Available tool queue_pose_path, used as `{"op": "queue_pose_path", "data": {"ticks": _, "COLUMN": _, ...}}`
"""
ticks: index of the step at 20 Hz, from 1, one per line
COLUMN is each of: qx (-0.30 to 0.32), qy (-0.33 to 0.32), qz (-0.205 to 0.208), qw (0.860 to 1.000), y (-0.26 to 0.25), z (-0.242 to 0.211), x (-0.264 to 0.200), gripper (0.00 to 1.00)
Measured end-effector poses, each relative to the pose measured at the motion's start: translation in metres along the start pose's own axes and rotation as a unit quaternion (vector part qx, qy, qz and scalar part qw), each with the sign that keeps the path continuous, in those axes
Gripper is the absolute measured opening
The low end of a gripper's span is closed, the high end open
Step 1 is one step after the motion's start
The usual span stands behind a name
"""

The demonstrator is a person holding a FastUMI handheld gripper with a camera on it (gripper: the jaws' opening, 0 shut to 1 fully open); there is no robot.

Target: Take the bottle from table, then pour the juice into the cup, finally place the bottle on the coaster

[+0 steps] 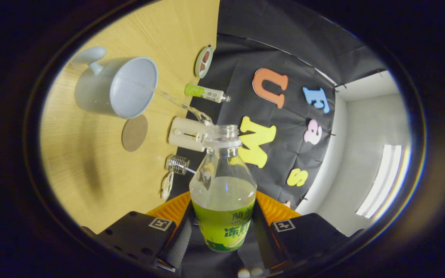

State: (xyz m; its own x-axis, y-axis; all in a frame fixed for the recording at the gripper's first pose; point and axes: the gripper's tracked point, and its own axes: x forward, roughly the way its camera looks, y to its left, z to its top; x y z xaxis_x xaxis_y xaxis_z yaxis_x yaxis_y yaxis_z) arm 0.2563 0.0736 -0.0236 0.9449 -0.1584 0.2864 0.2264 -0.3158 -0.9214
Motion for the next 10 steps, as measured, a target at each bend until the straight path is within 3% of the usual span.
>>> {"op": "queue_pose_path", "data": {"ticks": 10, "qx": -0.04, "qy": 0.004, "qz": -0.004, "qw": 0.999, "y": -0.012, "z": -0.008, "x": 0.004, "gripper": 0.8}}
